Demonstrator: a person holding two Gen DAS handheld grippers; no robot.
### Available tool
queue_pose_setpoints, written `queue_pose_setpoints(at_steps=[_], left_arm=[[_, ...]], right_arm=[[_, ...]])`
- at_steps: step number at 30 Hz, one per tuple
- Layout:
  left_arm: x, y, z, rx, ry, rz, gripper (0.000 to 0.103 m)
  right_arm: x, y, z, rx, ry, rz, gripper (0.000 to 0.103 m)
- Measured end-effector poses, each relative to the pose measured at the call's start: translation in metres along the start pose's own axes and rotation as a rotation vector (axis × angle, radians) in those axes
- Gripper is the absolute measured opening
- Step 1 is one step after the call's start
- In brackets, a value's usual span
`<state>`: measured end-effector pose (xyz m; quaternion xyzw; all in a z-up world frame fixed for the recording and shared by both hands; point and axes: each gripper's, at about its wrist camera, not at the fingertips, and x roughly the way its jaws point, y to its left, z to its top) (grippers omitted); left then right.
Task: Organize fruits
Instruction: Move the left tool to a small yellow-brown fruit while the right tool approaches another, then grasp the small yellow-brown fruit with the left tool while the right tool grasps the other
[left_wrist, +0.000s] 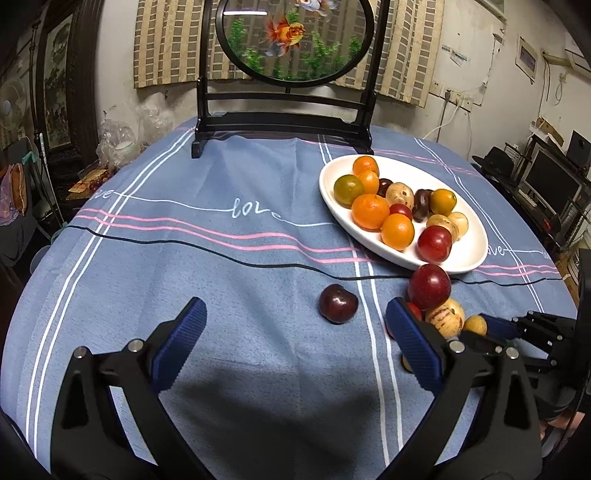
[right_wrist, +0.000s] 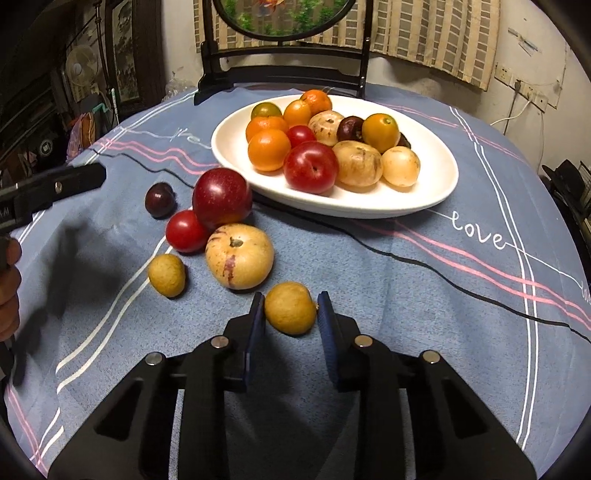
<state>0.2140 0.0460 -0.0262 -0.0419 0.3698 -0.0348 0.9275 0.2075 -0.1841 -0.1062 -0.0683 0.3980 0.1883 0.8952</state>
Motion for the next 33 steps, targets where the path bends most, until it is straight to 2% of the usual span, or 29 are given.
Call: queue_pose_setpoints(at_steps=[7,12,14,16,17,22,25,30,33], left_arm=[[0.001,-0.017,-0.007,0.075,0.027,-0.056,0.099],[-0.002,-0.04,-0.019,0.188,0.056,-0.162,0.097],[-0.004,-0.047,-0.023,0.226,0.057,-0.191,0.092],[-0.003,-0.053,-0.027,0.25,0.077,-0.228,0.078],[-0.001,-0.055,-0.029,0.257,0.095,-0.247,0.074],[0.008,-0.06,-0.031,0.26,0.141,-0.273,0.056],[0.012,-0.065,-0.033,0.268,0.16,-0.285,0.049],[0.017,-0.075,-0.038,0.298,0.165,-0.253,0.047],[0.022,-0.08,-0.038,0.294,0.18,-0.252,0.041]], right_arm=[[-0.01,-0.013,0.003,0.072,-0.037,0.01,0.029],[-0.012,-0.026,0.002,0.143,-0.036,0.01,0.029],[-0.011,-0.028,0.002,0.158,-0.028,0.005,0.029],[-0.01,-0.031,0.001,0.17,-0.025,0.001,0.029],[-0.01,-0.032,0.001,0.174,-0.026,0.002,0.029],[-0.01,-0.034,0.001,0.196,-0.021,0.009,0.029],[-0.011,-0.036,0.001,0.205,-0.022,0.012,0.029],[-0.013,-0.039,0.002,0.221,-0.025,0.028,0.029],[-0.015,-0.039,0.002,0.224,-0.028,0.035,0.029]])
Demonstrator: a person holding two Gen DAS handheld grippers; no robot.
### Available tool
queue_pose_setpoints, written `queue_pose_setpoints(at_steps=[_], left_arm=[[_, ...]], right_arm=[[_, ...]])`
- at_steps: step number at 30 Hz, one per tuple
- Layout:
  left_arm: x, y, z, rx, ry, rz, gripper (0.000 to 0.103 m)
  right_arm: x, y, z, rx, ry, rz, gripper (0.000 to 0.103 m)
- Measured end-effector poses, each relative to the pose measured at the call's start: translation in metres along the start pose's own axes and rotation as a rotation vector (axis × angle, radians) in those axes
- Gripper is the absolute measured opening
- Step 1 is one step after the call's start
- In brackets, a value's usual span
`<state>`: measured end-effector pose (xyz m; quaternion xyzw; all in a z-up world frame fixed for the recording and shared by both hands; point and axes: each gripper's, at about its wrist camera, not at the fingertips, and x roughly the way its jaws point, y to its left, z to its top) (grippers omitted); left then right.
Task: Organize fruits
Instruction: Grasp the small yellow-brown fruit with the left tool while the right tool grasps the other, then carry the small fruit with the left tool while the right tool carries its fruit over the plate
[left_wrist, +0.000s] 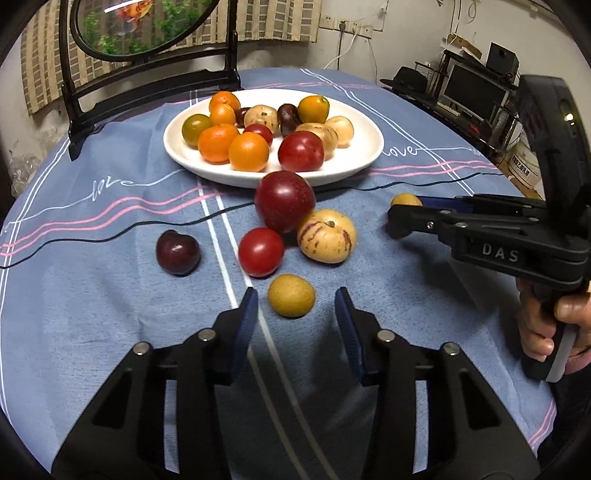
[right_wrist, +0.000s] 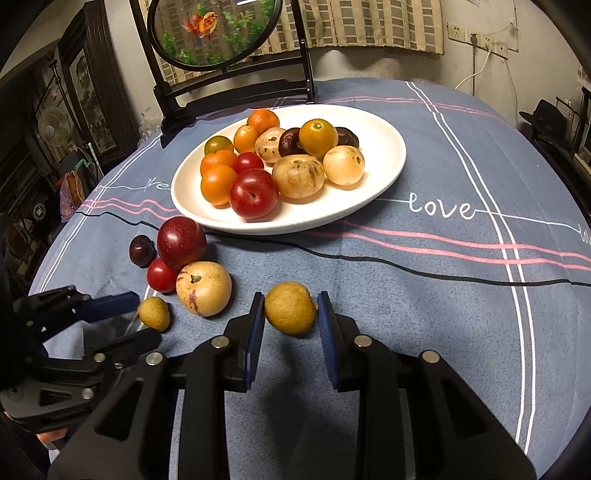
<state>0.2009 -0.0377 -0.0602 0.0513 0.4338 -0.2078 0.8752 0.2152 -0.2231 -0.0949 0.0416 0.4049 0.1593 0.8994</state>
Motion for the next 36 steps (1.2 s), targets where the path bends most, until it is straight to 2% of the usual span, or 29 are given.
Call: queue_pose_setpoints(at_steps=[8,15,23,29,36], left_arm=[[0.006,-0.005,0.001,0.006,-0.001,0.037,0.038],[0.015,-0.004,0.001,0.004,0.016,0.059,0.029],[0.012,-0.001,0.0,-0.021,0.005,0.054,0.028],[0.001,-0.006,-0.002,-0.002,-0.029,0.07,0.028],[-0.025,0.001,0.008,-0.034,-0.097,0.015,0.028]], right_arm=[[-0.006,0.001,0.0,-0.001,-0.014,0.011,0.029],[-0.009,0.001,0.001,0.002,-0.021,0.015,0.029],[-0.01,0.001,0.0,-0.001,-0.03,0.007,0.029],[-0.012,0.001,-0.001,-0.013,-0.047,0.002,0.029],[-0.029,0.005,0.005,-0.023,-0.132,0.061,0.029]])
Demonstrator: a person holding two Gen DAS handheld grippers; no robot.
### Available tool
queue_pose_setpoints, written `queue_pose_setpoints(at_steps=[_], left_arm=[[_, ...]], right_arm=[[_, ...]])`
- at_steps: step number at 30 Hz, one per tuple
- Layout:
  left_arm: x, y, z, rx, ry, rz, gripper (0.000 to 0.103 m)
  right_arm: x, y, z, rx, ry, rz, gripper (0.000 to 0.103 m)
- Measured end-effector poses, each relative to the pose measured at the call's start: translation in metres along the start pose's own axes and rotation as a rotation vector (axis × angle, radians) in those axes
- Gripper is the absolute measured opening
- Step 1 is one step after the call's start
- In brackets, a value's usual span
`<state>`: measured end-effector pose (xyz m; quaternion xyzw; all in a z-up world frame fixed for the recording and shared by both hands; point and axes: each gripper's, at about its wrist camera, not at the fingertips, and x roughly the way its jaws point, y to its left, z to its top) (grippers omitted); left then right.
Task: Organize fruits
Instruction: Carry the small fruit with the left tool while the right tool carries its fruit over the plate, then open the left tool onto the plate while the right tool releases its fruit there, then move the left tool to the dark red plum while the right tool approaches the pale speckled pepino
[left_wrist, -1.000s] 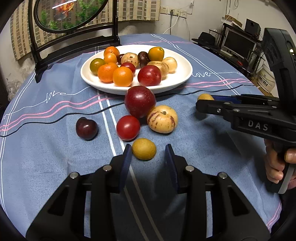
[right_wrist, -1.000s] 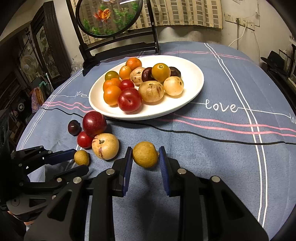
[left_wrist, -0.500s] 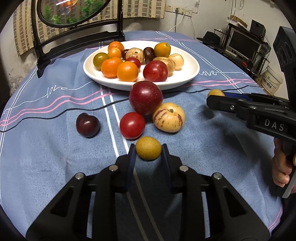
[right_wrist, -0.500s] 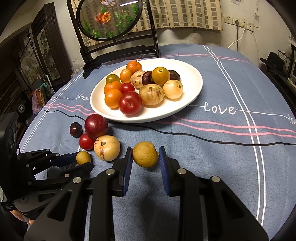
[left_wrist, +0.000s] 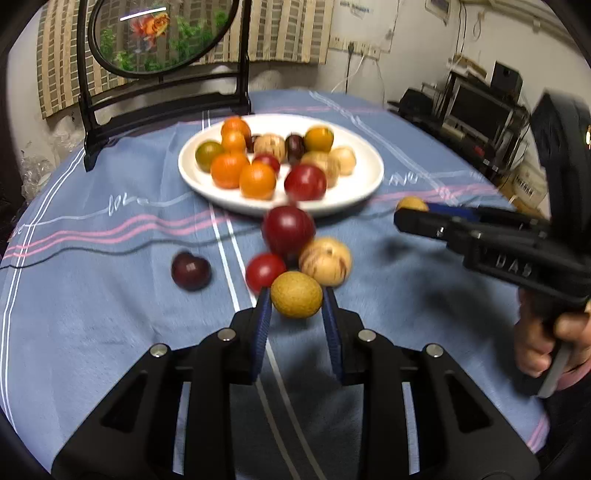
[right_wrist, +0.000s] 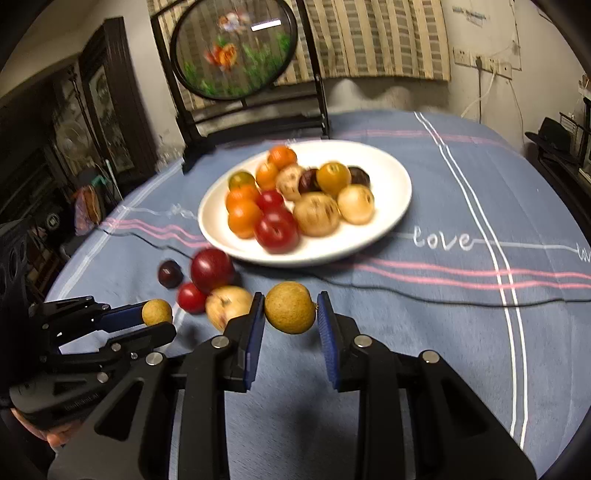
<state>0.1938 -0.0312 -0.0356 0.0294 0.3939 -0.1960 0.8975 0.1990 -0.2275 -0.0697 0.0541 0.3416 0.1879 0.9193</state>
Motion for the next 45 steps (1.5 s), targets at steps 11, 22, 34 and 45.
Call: queue_pose_setpoints(at_steps=[11,22,34,45], left_arm=[[0.019,0.035,0.11,-0.014,-0.116,0.054,0.028],[0.096,0.06,0.149,-0.075,-0.041,0.05,0.034],[0.023,0.077,0.108,-0.12,-0.148,0.157,0.099],[-0.003,0.107,0.014,-0.259,-0.06,0.203,0.1]], right_arm=[[0.017,-0.006,0.071,0.004,-0.151,-0.042,0.029],[0.083,-0.009,0.093,-0.028,-0.085,-0.043,0.037],[0.041,-0.001,0.074,-0.026,-0.099,-0.015,0.053],[0.033,0.038,-0.007,-0.175,0.089,0.012,0.062]])
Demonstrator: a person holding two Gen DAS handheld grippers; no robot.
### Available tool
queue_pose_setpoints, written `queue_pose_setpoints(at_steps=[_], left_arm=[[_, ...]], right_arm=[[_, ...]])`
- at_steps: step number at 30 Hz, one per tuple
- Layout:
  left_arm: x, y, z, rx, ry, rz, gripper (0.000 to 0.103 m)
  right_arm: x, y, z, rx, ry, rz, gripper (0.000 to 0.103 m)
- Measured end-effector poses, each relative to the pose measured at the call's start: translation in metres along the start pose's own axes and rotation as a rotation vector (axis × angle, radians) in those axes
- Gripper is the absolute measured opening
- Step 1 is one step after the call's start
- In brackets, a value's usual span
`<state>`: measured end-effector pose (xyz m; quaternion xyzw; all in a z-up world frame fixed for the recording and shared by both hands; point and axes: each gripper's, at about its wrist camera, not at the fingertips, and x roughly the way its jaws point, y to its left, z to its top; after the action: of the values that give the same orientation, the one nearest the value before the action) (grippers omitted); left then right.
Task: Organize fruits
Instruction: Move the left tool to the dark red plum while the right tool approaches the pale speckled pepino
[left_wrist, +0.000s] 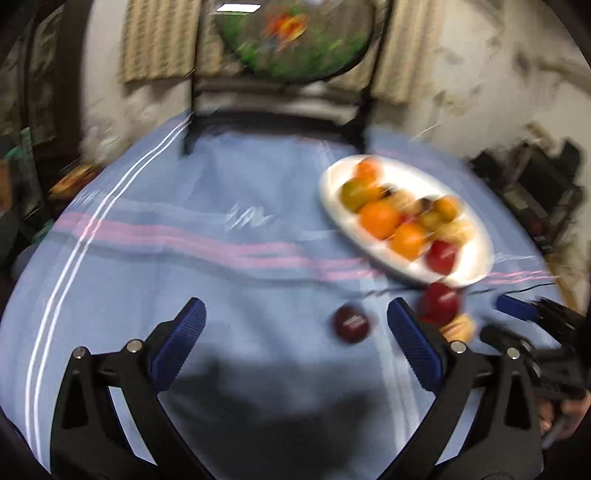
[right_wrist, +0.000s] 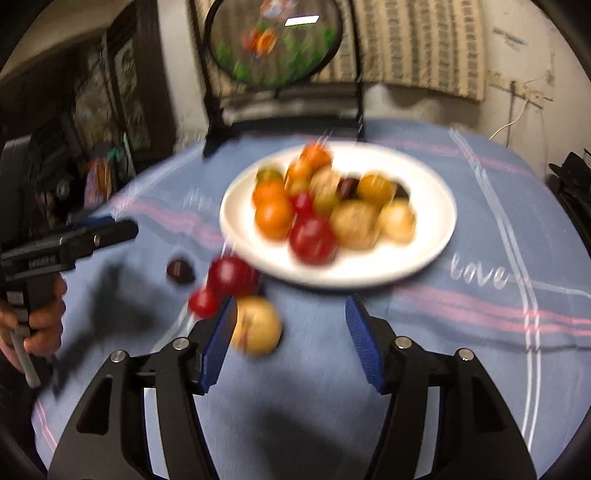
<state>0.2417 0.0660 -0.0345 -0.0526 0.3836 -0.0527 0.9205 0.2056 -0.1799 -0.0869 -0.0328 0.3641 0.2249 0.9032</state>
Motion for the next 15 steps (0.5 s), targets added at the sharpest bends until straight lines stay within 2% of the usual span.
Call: queue_pose_setpoints(at_steps=[3,6,8,15], left_arm=[[0.005,0.003,-0.002,-0.03,0.01,0.001,0.1],[0.009,0.0,-0.004,-0.01,0.025,0.046,0.1],[0.007,0.0,-0.004,0.0,0.013,0.073,0.1],[0.002,0.011,0.0,-0.051,0.004,0.091,0.1]], right_arm=[[0.006,0.018,-0.005,-0.069,0.032,0.001,0.062],[0.011,0.024,-0.007,-0.106,0.044,-0.019,0.062],[0.014,0.022,-0.008,-0.097,0.052,-0.011,0.062],[0.02,0.02,-0.003,-0.094,0.04,-0.012,0.062]])
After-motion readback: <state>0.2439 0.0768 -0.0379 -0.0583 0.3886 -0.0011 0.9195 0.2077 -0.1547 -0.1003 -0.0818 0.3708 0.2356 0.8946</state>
